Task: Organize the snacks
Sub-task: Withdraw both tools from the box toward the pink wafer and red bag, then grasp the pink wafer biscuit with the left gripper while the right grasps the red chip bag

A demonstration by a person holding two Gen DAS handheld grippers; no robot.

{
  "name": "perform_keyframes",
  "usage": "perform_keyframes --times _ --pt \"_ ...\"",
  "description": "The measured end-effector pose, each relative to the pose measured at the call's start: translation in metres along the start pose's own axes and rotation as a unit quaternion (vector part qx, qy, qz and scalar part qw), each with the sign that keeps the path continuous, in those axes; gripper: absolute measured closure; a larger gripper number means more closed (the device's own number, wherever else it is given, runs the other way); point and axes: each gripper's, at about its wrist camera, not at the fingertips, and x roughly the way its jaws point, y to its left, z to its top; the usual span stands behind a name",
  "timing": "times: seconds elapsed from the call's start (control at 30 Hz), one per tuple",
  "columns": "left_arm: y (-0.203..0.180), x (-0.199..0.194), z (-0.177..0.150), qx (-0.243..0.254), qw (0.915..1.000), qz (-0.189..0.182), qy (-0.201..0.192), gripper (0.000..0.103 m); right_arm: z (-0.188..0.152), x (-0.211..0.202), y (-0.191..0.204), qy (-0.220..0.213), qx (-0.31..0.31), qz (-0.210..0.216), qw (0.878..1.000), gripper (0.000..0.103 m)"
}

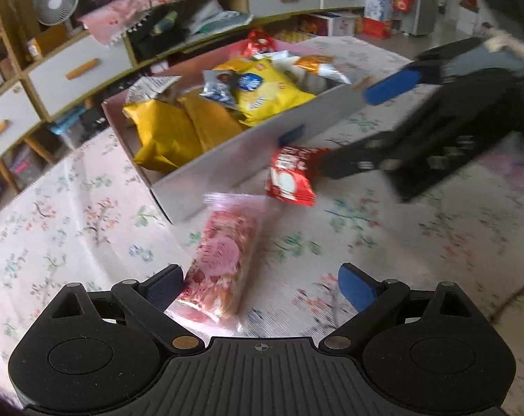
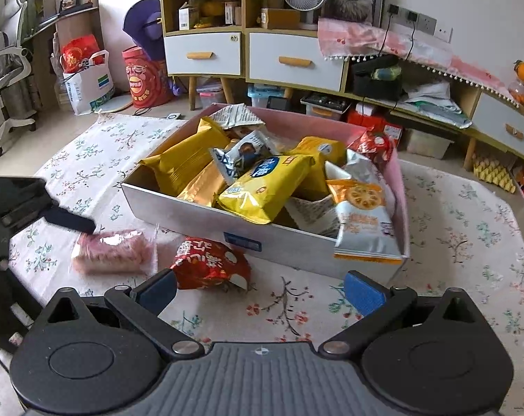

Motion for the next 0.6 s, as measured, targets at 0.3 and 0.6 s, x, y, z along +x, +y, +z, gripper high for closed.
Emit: perform_keyframes --times 0.3,0.6 --pt "0.019 -0.002 -0.007 -0.078 0.9963 0.033 -0.015 0.037 0.004 0.020 0.012 0.006 0.022 0.014 1.000 0.021" --pt "0.026 0.006 -0.004 -0.114 0.9922 0.050 -0.009 0.070 0.000 0.033 0.019 0.021 0.018 0.027 0.999 0.052"
